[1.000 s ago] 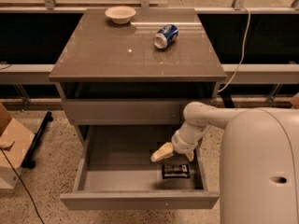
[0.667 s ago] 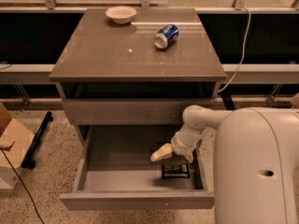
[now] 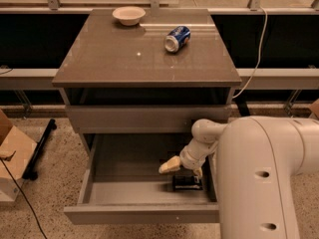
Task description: Pick rxbar chocolate from middle drawer and place on counter
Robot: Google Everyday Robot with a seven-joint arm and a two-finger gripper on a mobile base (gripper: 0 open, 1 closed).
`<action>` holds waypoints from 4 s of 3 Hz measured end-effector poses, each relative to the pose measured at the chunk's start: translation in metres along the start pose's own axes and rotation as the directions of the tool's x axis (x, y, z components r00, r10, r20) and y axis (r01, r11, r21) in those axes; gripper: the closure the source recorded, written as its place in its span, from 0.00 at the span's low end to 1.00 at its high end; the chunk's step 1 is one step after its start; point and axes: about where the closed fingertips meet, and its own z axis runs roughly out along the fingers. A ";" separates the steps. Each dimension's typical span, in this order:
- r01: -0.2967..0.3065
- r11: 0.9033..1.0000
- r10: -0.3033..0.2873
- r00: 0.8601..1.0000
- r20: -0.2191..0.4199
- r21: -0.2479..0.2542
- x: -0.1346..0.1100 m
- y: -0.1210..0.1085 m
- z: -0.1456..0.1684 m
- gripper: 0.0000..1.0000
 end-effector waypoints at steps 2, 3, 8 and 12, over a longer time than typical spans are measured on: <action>-0.114 0.985 0.113 0.993 0.015 0.127 -0.009 -0.013 0.045 0.00; -0.143 0.978 0.143 0.990 0.010 0.154 -0.008 -0.017 0.050 0.04; -0.189 0.975 0.190 0.982 0.008 0.113 0.002 -0.014 0.040 1.00; 0.097 0.943 -0.049 0.987 0.154 -0.317 0.035 0.038 -0.111 1.00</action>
Offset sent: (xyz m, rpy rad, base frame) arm 0.0096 0.0038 -0.0743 -0.2617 0.0401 -0.1614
